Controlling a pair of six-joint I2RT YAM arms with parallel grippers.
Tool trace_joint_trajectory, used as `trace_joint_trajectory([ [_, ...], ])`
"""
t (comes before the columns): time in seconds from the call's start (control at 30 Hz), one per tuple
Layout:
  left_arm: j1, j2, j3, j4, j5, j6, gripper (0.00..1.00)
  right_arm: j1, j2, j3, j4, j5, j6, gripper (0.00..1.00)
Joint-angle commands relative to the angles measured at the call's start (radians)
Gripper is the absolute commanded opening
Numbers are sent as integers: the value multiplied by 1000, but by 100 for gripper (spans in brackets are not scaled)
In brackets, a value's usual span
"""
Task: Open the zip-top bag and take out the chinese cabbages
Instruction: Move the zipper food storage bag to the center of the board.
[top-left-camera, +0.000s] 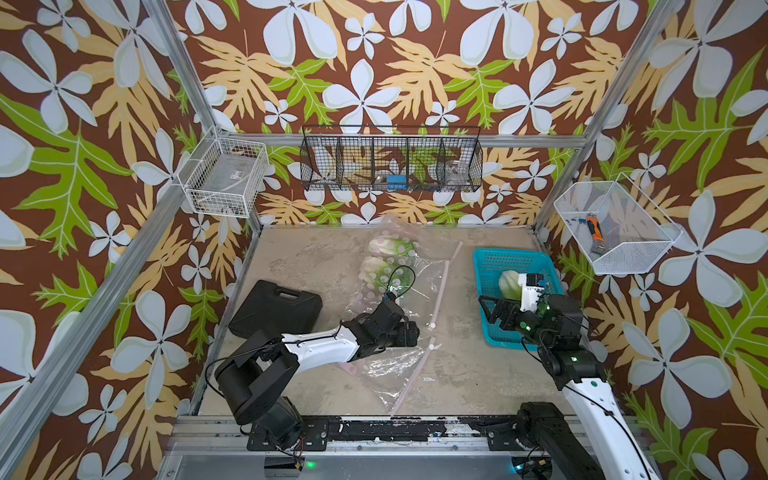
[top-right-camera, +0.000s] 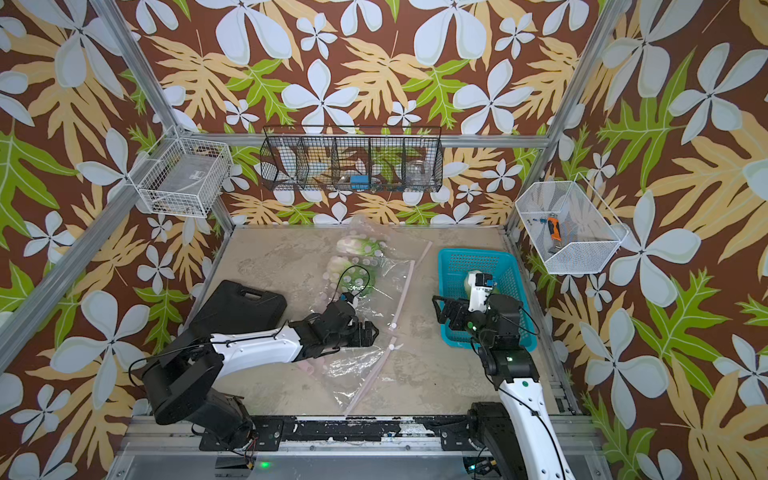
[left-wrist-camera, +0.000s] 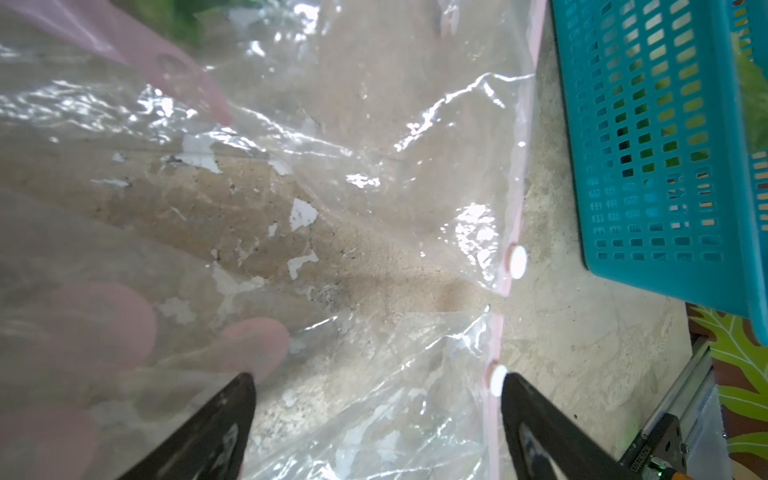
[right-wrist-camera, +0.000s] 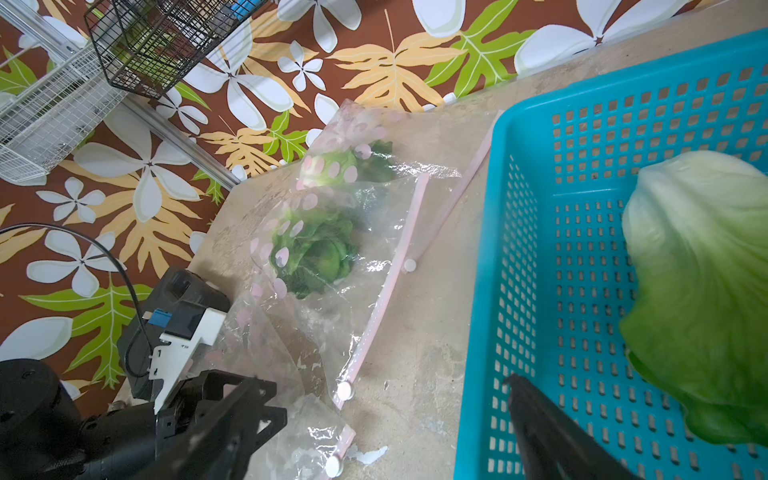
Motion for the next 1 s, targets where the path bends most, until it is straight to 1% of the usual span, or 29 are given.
trace_joint_trajectory([
  [0.0,-23,-15,29,6,-28,-21,94,4,-1,9,-7,-26,-17,92],
  [0.07,-32,-29,37,34,-32,-54,94,4,-6,11,-12,-24,-18,92],
  [0.2,-33,-59,7,165,-45,-189,95,4,-12,25,-21,-28,-17,92],
  [0.3,-33,-55,-13,257,-36,-285,95,3,-7,35,-24,-47,-15,91],
  [0.47,-33,-2,-5,334,6,-383,95,11,1,44,-29,-57,-13,91],
  [0.7,-33,84,-62,585,96,-596,93,13,5,56,-31,-60,-13,90],
  [0.9,-33,117,-74,665,79,-686,91,16,2,60,-32,-58,-14,90],
  [0.97,-33,147,-91,743,78,-755,86,17,4,56,-28,-57,-11,89],
])
